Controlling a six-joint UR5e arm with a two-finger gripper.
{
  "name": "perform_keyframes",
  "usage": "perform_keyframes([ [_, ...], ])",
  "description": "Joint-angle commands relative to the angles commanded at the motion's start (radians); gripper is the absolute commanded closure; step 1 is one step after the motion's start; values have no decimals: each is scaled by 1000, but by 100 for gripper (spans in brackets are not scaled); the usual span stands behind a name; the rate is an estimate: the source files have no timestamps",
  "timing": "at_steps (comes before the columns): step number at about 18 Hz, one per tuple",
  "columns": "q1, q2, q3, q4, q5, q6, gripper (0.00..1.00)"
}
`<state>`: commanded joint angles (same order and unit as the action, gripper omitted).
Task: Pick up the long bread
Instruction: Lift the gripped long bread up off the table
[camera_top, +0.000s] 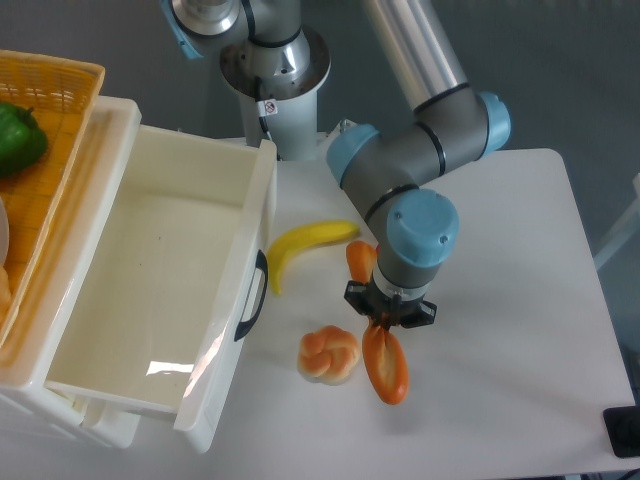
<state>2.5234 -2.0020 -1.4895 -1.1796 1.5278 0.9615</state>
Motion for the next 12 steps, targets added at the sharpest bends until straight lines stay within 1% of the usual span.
perform_keyframes([
  [3,20,28,2,-23,2,92,100],
  [5,32,35,3,-43,3,140,100],
  [9,43,45,11,-51,3,181,100],
  [12,61,52,14,-72,0,235,100],
])
